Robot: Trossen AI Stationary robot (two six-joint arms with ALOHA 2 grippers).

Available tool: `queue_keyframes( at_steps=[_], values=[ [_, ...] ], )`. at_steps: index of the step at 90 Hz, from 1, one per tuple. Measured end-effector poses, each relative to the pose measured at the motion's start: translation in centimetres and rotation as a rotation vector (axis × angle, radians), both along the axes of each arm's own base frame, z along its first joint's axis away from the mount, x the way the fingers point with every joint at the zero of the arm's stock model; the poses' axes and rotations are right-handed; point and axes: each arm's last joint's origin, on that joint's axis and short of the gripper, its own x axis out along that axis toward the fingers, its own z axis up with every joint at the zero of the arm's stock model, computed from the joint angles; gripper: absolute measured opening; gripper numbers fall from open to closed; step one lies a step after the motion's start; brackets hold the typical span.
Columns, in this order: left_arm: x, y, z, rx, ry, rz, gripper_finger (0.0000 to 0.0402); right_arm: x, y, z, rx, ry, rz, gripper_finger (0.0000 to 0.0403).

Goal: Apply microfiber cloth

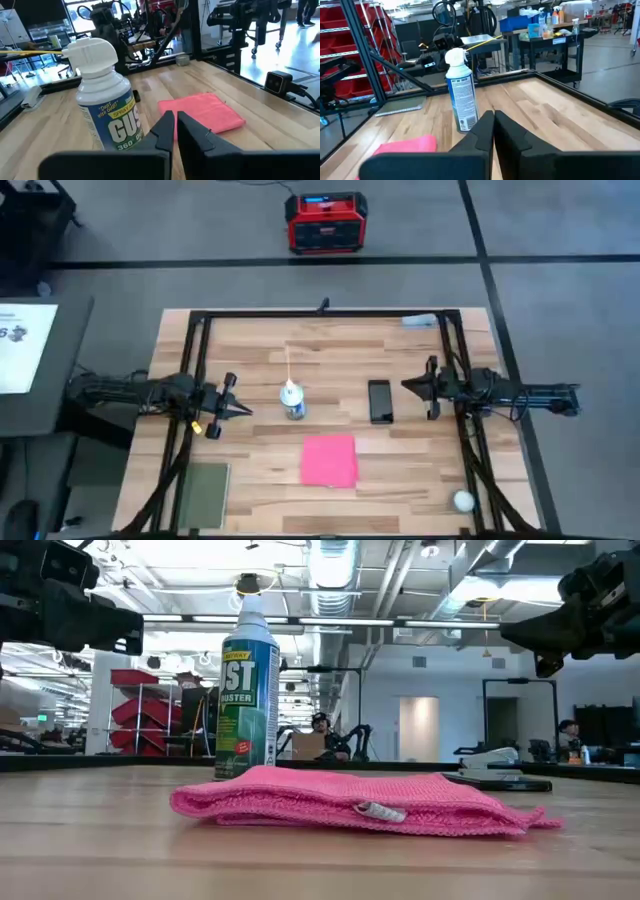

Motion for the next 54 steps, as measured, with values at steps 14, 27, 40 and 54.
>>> queue_keyframes(
  at_steps=[14, 27, 40, 54],
  values=[
    [0.0, 0.0, 0.0, 0.0, 0.0, 0.0, 0.0, 0.0, 0.0, 0.01, 0.0, 0.0, 0.0, 0.0],
    [0.0, 0.0, 0.0, 0.0, 0.0, 0.0, 0.0, 0.0, 0.0, 0.01, 0.0, 0.0, 0.0, 0.0],
    [0.0, 0.0, -0.01, 0.0, 0.0, 0.0, 0.0, 0.0, 0.0, 0.0, 0.0, 0.0, 0.0, 0.0],
    [0.05, 0.09, 0.08, -0.046, -0.012, 0.036, 0.0, 0.0, 0.0, 0.01, 0.0, 0.0, 0.0, 0.0]
  ],
)
